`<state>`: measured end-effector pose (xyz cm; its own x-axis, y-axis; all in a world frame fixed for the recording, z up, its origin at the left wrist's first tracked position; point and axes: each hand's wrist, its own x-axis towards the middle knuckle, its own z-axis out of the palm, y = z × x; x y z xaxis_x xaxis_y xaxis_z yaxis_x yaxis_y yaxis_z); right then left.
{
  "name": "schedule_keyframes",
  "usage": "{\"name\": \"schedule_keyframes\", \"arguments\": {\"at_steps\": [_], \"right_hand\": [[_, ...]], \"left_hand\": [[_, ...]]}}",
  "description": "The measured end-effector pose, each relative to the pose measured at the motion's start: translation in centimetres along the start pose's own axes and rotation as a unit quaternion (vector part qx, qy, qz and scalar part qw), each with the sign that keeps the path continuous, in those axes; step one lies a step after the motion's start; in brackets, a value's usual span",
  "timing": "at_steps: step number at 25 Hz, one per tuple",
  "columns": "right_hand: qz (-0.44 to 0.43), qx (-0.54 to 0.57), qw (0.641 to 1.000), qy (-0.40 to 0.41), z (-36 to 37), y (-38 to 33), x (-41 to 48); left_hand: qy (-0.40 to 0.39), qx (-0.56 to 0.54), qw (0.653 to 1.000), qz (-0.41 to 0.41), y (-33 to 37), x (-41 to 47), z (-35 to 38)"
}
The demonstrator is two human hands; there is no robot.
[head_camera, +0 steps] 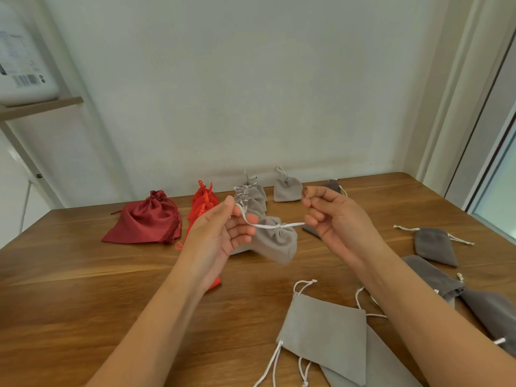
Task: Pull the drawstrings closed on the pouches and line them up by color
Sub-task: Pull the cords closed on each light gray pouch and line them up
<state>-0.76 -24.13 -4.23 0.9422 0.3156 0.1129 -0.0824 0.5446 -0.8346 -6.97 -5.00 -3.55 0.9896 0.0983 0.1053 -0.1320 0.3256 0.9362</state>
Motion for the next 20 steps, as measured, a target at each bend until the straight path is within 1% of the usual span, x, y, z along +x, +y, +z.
{"name": "schedule_keyframes", "arguments": {"at_steps": [3,6,9,11,16,18,20], "right_hand": [[-0.035,-0.057,0.995,-0.075,0.8,0.6,-0.7],[-0.039,-0.093,0.986,-0.131,1.4,0.7,-1.2],[-0.060,-0.130,0.979,-0.145,1.9,0.6,-1.6],[-0.072,-0.129,0.979,-0.141,2.2,0.6,-1.9],[-0.078,-0.150,0.977,-0.128,2.7,1.1,-2.2],[-0.081,-0.165,0.975,-0.124,2.8,1.2,-2.2],[-0.081,-0.159,0.976,-0.124,2.8,1.4,-2.3]], "left_hand": [[-0.022,0.054,0.998,-0.014,0.0,-0.1,0.1],[-0.043,0.083,0.995,-0.043,-0.4,-0.1,0.3],[-0.056,0.117,0.989,-0.068,-0.8,-0.3,0.6],[-0.069,0.156,0.984,-0.052,-1.0,-0.6,0.9],[-0.091,0.264,0.960,0.021,-2.1,-0.9,2.0],[-0.065,0.272,0.959,0.050,-2.5,-0.7,2.2],[-0.022,0.253,0.965,0.073,-2.9,-0.6,2.2]]}}
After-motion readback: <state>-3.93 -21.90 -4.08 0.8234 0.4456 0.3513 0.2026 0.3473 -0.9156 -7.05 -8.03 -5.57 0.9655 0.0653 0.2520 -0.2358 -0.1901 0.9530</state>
